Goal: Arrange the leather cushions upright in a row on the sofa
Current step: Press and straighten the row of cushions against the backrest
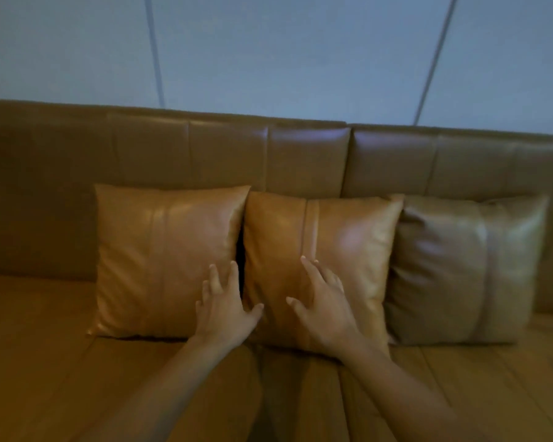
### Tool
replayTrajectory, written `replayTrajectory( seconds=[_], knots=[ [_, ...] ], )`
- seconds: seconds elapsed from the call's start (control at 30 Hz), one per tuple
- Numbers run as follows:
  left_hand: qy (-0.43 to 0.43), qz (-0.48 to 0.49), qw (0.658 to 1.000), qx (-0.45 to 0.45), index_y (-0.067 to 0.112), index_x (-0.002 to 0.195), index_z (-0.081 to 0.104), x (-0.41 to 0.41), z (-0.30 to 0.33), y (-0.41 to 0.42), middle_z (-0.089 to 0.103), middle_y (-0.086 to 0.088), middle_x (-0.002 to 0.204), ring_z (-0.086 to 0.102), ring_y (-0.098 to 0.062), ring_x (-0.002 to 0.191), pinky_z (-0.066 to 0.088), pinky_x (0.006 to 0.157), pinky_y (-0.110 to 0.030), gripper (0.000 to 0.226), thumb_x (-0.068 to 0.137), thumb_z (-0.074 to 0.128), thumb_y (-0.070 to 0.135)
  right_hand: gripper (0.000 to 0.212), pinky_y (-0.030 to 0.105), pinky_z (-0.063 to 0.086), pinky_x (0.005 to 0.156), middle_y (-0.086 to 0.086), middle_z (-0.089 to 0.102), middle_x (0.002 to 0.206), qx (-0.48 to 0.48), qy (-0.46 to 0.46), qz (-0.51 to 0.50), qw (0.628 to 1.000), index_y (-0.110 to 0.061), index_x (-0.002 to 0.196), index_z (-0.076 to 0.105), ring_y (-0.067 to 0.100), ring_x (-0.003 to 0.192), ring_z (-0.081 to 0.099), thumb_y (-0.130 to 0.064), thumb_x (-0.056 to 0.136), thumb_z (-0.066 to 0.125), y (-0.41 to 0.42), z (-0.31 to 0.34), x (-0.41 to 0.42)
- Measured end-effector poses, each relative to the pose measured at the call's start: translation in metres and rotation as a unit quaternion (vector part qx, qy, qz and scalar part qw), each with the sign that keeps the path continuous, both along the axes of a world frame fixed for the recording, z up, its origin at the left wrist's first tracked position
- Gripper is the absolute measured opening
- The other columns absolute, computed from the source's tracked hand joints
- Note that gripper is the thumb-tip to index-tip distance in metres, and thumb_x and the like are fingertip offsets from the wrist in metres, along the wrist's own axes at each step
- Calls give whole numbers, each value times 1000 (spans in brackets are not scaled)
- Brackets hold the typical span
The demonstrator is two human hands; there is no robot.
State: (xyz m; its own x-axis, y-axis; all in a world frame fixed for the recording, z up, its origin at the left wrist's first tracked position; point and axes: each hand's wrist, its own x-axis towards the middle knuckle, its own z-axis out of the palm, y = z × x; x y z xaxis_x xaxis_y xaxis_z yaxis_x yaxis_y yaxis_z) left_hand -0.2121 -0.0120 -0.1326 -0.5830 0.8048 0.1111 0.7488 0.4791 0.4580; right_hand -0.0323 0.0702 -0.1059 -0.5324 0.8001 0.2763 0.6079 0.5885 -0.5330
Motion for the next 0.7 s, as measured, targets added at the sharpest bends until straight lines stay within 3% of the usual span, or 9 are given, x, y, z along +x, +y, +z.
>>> replayTrajectory(
  seconds=[0.3, 0.57, 0.7],
  knots=[
    [65, -117, 991, 18, 35, 160, -9, 145, 68, 37, -14, -7, 170, -2, -39, 155, 21, 119, -61, 111, 81, 60, 74, 90, 45, 28, 121, 2, 25, 169, 4, -2, -101, 995, -31, 163, 18, 27, 155, 17, -48, 90, 69, 23, 27, 156],
    [26, -95, 995, 18, 34, 160, -11, 148, 84, 30, -14, -8, 170, -2, -40, 155, 25, 117, -64, 119, 78, 68, 70, 92, 48, 35, 118, 4, 33, 164, -53, 57, -86, 993, -29, 162, 21, 28, 151, 31, -51, 88, 71, 21, 22, 173],
    [-29, -50, 998, 23, 30, 159, -15, 127, 74, 33, -14, -11, 170, 0, -40, 155, 25, 119, -60, 131, 72, 76, 68, 94, 35, 36, 114, 3, 37, 161, -102, 91, -68, 988, -24, 163, 23, 22, 147, 38, -49, 87, 74, 28, 7, 163]
  ],
)
